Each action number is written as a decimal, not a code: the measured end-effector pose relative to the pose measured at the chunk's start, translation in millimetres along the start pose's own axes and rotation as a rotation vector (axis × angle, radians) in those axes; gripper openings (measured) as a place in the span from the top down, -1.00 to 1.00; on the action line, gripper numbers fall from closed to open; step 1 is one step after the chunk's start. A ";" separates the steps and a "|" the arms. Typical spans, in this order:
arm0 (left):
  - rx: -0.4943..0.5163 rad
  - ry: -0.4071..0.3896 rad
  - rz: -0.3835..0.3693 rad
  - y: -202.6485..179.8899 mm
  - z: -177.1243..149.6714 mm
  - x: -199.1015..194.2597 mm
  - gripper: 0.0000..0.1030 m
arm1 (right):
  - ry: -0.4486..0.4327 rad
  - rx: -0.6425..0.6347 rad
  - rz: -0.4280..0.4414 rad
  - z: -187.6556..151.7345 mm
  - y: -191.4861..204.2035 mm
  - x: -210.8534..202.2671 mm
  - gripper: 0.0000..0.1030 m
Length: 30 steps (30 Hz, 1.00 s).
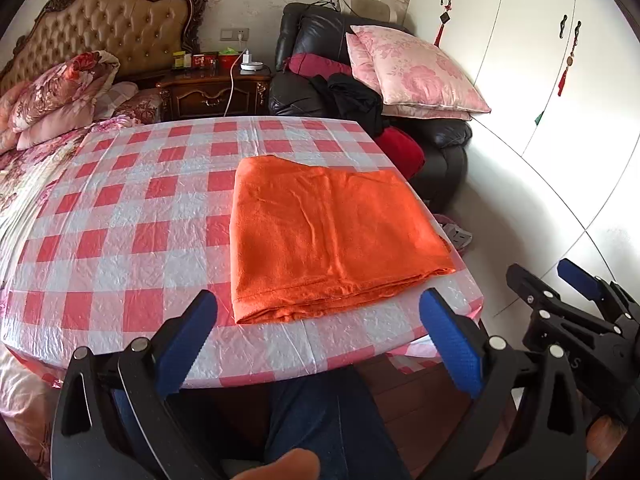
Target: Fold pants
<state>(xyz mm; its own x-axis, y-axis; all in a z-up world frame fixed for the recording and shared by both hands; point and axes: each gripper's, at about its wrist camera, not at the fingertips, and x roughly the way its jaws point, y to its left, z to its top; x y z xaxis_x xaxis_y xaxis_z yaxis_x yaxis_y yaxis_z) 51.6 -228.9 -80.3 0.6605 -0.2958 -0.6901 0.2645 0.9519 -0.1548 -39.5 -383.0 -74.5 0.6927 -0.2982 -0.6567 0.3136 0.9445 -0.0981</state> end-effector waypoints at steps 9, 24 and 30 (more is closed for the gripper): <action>0.004 -0.004 0.004 1.4 0.7 1.8 -0.96 | 0.007 -0.002 0.006 -3.2 0.9 0.6 -0.50; 0.029 -0.021 0.020 -3.5 0.1 -0.4 -0.96 | 0.010 -0.001 0.010 -3.5 1.7 1.7 -0.50; 0.031 -0.021 0.019 -3.6 0.0 -1.0 -0.96 | 0.011 -0.002 0.010 -3.6 1.5 1.8 -0.50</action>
<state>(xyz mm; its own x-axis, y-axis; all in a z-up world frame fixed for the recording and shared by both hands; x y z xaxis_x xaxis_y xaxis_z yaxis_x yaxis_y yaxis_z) 50.0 -232.0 -79.1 0.6804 -0.2799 -0.6773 0.2734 0.9544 -0.1198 -40.1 -381.7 -78.5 0.6887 -0.2877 -0.6655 0.3059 0.9475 -0.0931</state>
